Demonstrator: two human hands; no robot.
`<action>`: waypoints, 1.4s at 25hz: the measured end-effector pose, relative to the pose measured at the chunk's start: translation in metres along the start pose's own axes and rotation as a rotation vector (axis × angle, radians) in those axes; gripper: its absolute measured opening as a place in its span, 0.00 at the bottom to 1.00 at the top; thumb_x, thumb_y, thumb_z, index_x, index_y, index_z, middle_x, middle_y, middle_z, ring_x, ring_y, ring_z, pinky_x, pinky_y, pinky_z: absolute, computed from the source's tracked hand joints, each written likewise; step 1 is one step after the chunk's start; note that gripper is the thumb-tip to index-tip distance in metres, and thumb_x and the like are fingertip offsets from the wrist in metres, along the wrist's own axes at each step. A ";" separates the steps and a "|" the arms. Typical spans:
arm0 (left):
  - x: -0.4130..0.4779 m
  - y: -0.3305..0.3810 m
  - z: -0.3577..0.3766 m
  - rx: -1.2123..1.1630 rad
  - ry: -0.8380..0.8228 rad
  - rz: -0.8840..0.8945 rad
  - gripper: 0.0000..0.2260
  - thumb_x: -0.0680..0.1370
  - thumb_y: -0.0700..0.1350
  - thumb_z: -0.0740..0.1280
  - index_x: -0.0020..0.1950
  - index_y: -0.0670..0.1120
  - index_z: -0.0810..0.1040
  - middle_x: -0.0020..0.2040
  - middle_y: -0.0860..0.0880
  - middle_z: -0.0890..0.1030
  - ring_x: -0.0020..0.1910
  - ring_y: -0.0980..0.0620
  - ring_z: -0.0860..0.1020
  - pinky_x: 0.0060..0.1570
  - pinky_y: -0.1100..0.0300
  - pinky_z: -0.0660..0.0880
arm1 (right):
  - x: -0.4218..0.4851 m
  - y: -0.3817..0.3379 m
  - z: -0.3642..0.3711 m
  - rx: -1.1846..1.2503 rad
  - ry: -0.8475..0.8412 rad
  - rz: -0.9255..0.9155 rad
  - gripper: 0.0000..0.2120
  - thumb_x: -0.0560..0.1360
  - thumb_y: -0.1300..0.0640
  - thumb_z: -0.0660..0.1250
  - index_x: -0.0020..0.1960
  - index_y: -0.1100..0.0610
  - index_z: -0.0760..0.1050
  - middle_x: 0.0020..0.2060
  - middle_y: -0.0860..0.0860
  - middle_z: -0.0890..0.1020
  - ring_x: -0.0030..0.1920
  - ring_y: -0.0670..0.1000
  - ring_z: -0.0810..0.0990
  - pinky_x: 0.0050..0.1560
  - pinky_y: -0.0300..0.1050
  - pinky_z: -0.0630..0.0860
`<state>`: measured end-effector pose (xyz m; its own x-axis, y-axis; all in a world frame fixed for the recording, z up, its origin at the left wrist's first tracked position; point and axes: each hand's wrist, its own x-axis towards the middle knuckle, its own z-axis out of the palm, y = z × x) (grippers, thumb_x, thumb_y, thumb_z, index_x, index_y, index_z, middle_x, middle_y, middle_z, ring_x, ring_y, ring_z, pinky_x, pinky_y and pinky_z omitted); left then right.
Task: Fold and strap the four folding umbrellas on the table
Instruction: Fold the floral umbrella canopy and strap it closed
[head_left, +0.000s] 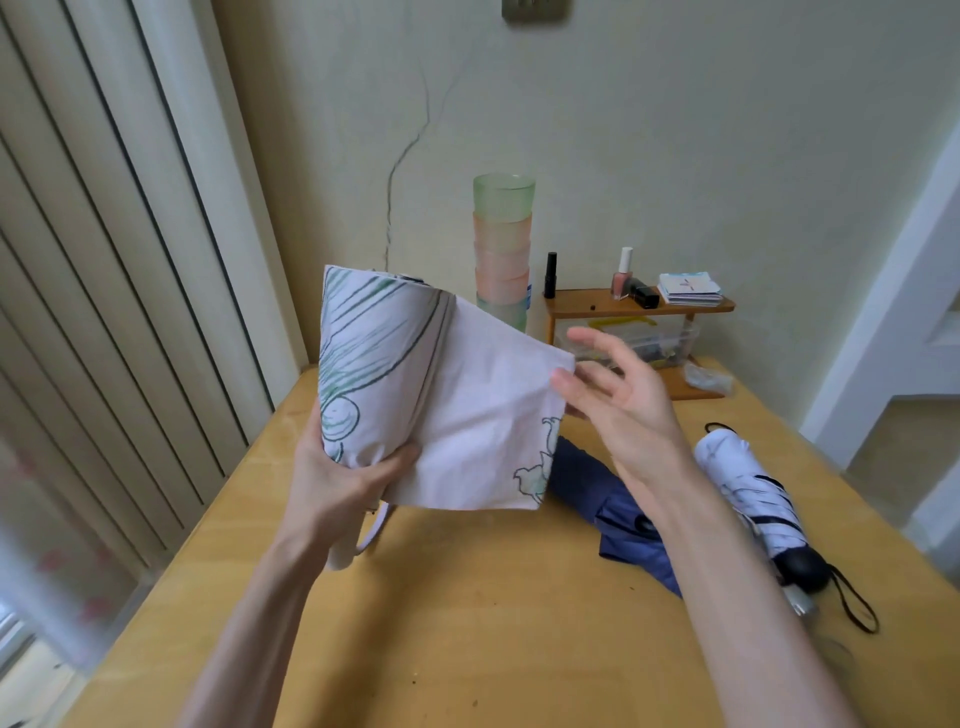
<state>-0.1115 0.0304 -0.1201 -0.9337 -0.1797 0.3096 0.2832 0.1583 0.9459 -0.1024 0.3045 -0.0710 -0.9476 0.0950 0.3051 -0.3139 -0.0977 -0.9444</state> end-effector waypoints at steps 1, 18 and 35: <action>-0.002 0.003 0.002 -0.023 0.000 -0.006 0.34 0.66 0.40 0.85 0.67 0.52 0.77 0.55 0.57 0.86 0.51 0.55 0.85 0.45 0.55 0.82 | 0.000 0.005 0.003 0.010 -0.029 0.057 0.19 0.78 0.58 0.75 0.68 0.55 0.78 0.54 0.51 0.89 0.56 0.49 0.87 0.57 0.45 0.84; 0.000 -0.003 0.018 -0.179 0.152 -0.145 0.20 0.73 0.41 0.81 0.62 0.50 0.81 0.52 0.53 0.87 0.49 0.54 0.86 0.54 0.49 0.83 | 0.000 0.041 0.025 -0.325 0.220 -0.147 0.16 0.86 0.46 0.63 0.46 0.54 0.80 0.24 0.41 0.69 0.27 0.48 0.64 0.30 0.46 0.62; -0.008 -0.004 0.027 -0.061 -0.056 -0.126 0.28 0.62 0.48 0.86 0.58 0.54 0.79 0.48 0.59 0.87 0.46 0.57 0.86 0.34 0.64 0.80 | 0.006 0.029 0.025 -0.332 0.435 -0.278 0.23 0.87 0.50 0.63 0.35 0.49 0.62 0.26 0.43 0.61 0.31 0.45 0.58 0.31 0.37 0.56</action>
<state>-0.1105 0.0576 -0.1288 -0.9729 -0.1399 0.1840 0.1743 0.0786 0.9815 -0.1190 0.2770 -0.0935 -0.6995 0.4751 0.5339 -0.4442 0.2962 -0.8456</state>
